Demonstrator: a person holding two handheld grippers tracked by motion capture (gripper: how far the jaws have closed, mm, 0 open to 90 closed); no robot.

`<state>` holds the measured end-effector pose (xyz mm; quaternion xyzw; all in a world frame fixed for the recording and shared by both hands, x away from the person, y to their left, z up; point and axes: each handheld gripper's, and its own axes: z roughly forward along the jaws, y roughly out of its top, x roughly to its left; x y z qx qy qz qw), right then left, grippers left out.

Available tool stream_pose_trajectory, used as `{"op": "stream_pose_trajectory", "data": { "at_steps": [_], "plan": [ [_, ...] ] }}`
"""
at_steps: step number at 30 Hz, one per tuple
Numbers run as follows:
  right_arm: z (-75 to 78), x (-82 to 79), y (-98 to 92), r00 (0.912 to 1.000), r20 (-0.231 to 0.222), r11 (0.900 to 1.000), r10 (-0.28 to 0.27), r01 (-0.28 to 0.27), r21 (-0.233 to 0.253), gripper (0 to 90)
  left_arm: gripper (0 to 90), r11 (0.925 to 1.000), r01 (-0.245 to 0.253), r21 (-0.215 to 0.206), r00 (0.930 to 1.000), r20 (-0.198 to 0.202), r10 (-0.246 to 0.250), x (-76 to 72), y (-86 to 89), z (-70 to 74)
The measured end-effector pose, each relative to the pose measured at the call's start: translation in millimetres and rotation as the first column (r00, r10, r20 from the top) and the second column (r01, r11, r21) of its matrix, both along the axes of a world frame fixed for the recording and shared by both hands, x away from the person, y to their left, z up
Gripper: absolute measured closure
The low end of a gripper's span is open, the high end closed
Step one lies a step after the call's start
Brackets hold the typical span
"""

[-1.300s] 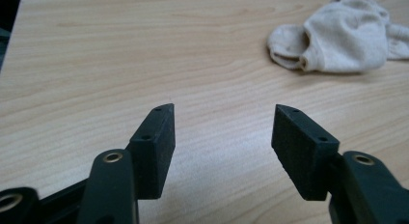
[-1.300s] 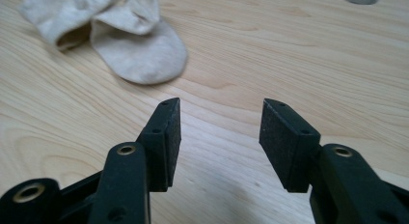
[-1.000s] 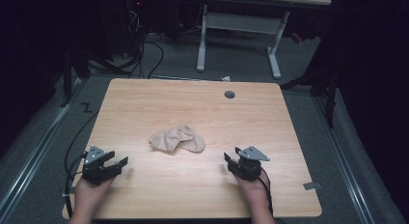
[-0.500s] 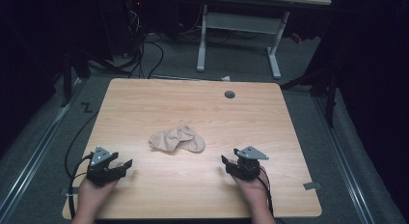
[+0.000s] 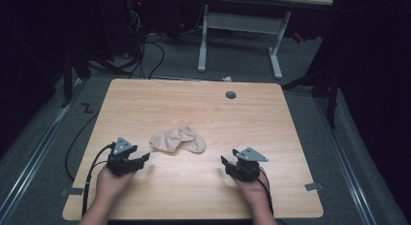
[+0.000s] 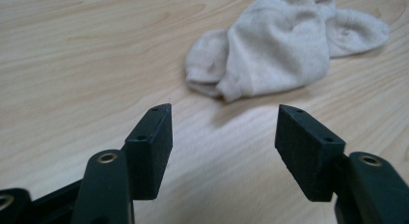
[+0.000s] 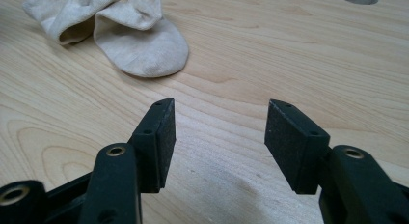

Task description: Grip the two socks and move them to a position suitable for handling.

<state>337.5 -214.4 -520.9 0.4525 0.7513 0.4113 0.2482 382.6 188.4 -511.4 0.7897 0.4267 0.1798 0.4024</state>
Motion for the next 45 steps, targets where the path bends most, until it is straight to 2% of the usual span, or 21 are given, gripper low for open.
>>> {"op": "stream_pose_trajectory", "data": {
  "at_steps": [4, 6, 9, 11, 15, 16, 17, 18, 25, 27, 28, 29, 33, 36, 37, 38, 40, 42, 43, 44, 45],
  "plan": [
    [0.0, 0.3, -0.2, 1.0000, -0.001, 1.000, 0.004, -0.004, 0.004, 45.4, 39.8, 0.9998, 0.018, 0.000, 0.9998, 0.001, -0.018, 13.8, -13.9, 5.3],
    [0.0, 0.6, -0.7, 1.0000, 0.002, 1.000, 0.008, -0.008, 0.008, 45.7, 43.6, 0.9997, 0.025, 0.003, 0.9997, 0.004, -0.025, 22.8, -20.7, 6.8],
    [0.2, 0.5, -1.2, 1.0000, -0.006, 1.000, 0.006, -0.006, 0.014, 46.0, 52.7, 0.9994, 0.027, 0.021, 0.9995, -0.019, -0.027, 38.1, -29.1, 3.8],
    [0.1, 0.7, -1.5, 1.0000, -0.004, 1.000, 0.009, -0.008, 0.013, 46.0, 54.4, 0.9991, 0.030, 0.030, 0.9992, -0.028, -0.029, 41.2, -30.7, 2.7],
    [-0.6, 1.0, -2.4, 0.9999, -0.010, 1.000, 0.006, -0.006, 0.017, 46.3, 70.6, 0.9991, 0.042, 0.013, 0.9980, -0.049, -0.041, 45.5, -34.1, -1.2],
    [-0.8, 1.1, -2.6, 0.9999, -0.011, 1.000, 0.006, -0.006, 0.017, 46.5, 70.6, 0.9990, 0.041, 0.017, 0.9979, -0.052, -0.040, 45.3, -34.9, -2.0],
    [-0.8, 1.1, -3.0, 0.9999, -0.012, 1.000, 0.006, -0.006, 0.019, 46.6, 88.1, 0.9988, 0.039, 0.029, 0.9981, -0.049, -0.037, 44.7, -35.9, -2.5],
    [-0.8, 1.1, -3.0, 0.9999, -0.012, 1.000, 0.006, -0.006, 0.019, 46.6, 88.1, 0.9987, 0.037, 0.034, 0.9984, -0.044, -0.036, 43.9, -36.4, -2.2],
    [-0.7, 1.0, -2.7, 0.9998, -0.018, 1.000, 0.006, -0.005, 0.024, 47.5, 89.3, 0.9972, 0.075, -0.003, 0.9971, 0.014, -0.075, 22.3, -39.4, 12.1],
    [-0.9, 0.9, -2.1, 0.9998, -0.018, 1.000, 0.006, -0.006, 0.025, 47.7, 89.3, 0.9944, 0.106, -0.001, 0.9939, 0.031, -0.106, 8.0, -42.4, 14.9],
    [-0.9, 0.9, -2.1, 0.9998, -0.018, 1.000, 0.006, -0.006, 0.025, 47.7, 89.3, 0.9944, 0.106, -0.001, 0.9939, 0.031, -0.106, 8.0, -42.4, 14.9],
    [-1.0, 1.0, -1.7, 0.9998, -0.017, 1.000, 0.010, -0.009, 0.026, 47.9, 89.3, 0.9914, 0.131, -0.010, 0.9906, 0.041, -0.130, -4.6, -46.1, 14.7],
    [-1.1, 0.9, -0.8, 0.9998, -0.019, 1.000, 0.011, -0.011, 0.027, 48.1, 89.2, 0.9857, 0.169, 0.000, 0.9845, 0.048, -0.169, -20.0, -53.5, 12.5],
    [-1.1, 0.8, 0.6, 0.9996, -0.022, 1.000, 0.017, -0.017, 0.023, 48.3, 89.2, 0.9791, 0.203, -0.006, 0.9782, 0.046, -0.203, -33.5, -60.4, 10.0],
    [-1.1, 0.6, 1.0, 0.9996, -0.025, 1.000, 0.016, -0.015, 0.024, 48.4, 89.2, 0.9743, 0.225, -0.001, 0.9734, 0.042, -0.225, -40.9, -65.8, 8.1],
    [-1.1, 0.6, 1.0, 0.9996, -0.025, 1.000, 0.016, -0.015, 0.024, 48.4, 89.2, 0.9743, 0.225, -0.001, 0.9734, 0.042, -0.225, -40.9, -65.8, 8.1],
    [-1.4, 0.7, 1.3, 0.9995, -0.024, 1.000, 0.020, -0.020, 0.023, 48.4, 89.2, 0.9620, 0.272, 0.015, 0.9615, 0.034, -0.273, -53.2, -75.7, 4.1],
    [-1.4, 0.8, 1.4, 0.9995, -0.024, 0.999, 0.023, -0.022, 0.024, 48.5, 89.2, 0.9591, 0.283, 0.017, 0.9587, 0.029, -0.283, -55.4, -77.8, 3.2],
    [-1.3, 0.5, 1.7, 0.9994, -0.028, 0.999, 0.023, -0.022, 0.027, 48.7, 89.1, 0.9517, 0.307, 0.016, 0.9514, 0.026, -0.307, -60.9, -83.9, 0.8],
    [-1.3, 0.5, 1.7, 0.9994, -0.028, 0.999, 0.023, -0.022, 0.027, 48.7, 89.2, 0.9517, 0.307, 0.016, 0.9514, 0.026, -0.307, -60.9, -83.9, 0.8],
    [-1.2, 0.4, 1.9, 0.9993, -0.028, 0.999, 0.023, -0.022, 0.028, 48.8, 89.2, 0.9477, 0.319, 0.015, 0.9473, 0.028, -0.319, -63.8, -87.5, 0.3]
  ]
}}
